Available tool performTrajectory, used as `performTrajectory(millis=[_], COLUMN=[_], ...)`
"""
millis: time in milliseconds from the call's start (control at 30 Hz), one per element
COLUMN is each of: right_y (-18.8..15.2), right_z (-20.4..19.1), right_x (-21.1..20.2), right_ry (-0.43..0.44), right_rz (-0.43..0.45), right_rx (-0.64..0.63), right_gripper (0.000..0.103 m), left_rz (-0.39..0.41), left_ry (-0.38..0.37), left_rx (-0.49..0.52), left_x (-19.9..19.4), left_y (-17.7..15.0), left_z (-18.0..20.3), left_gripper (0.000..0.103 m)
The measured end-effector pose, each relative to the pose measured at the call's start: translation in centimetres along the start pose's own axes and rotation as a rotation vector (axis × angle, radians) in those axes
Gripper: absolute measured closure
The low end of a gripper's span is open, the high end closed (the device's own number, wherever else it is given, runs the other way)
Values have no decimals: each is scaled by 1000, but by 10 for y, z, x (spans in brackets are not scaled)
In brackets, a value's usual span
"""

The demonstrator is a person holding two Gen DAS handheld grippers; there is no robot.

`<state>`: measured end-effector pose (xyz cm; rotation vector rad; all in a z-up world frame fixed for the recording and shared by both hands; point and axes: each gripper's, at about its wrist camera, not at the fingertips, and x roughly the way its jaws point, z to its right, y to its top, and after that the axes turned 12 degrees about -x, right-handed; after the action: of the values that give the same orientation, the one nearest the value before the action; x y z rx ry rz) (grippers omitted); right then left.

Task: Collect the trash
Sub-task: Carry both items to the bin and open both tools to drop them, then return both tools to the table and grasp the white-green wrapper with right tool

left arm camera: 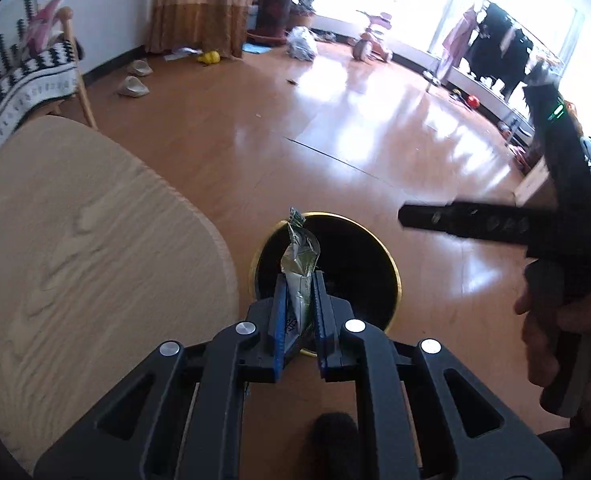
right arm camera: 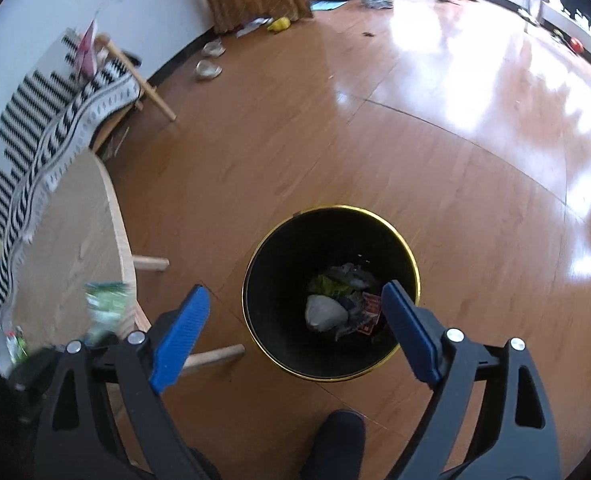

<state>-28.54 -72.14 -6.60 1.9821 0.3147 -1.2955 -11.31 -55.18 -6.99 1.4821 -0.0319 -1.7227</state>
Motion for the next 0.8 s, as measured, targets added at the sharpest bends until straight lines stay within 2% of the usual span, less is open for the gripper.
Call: performTrajectory(millis=[133, 200, 233, 267, 300, 333, 400, 533, 600, 667, 800], right_y=[-2, -1, 0, 0, -1, -1, 0, 4, 7, 9, 11], right_z=[17, 23, 25, 29, 29, 31, 29, 15, 1, -20, -95], right_x=[-19, -29, -32, -37, -40, -43, -45, -42, -39, -37, -30], right_ry=[-35, -61, -68, -72, -72, -68, -65, -50, -37, -20, 86], right_rz=[49, 82, 97, 114, 124, 131, 136, 128, 123, 122, 101], right_rx=[49, 69, 79, 93, 104, 112, 110, 75, 46, 8, -134], right_gripper=[18, 18, 18, 18, 18, 18, 17, 17, 17, 17, 17], left_rz=[-48, -45, -47, -56, -56, -46, -12, -1, 26, 59, 131], left_ry=[-50, -67, -73, -79, -84, -86, -87, -59, -43, -16, 56], left_rx=[18, 28, 35, 37, 32, 23, 19, -2, -30, -53, -102], left_x=[27, 38, 43, 48, 51, 51, 47, 31, 11, -14, -76], left_y=[3, 6, 7, 9, 10, 11, 9, 9, 9, 7, -6], left_z=[18, 29, 33, 37, 39, 40, 38, 23, 9, -11, -59], left_gripper=[91, 91, 83, 66, 54, 35, 33, 32, 27, 22, 17])
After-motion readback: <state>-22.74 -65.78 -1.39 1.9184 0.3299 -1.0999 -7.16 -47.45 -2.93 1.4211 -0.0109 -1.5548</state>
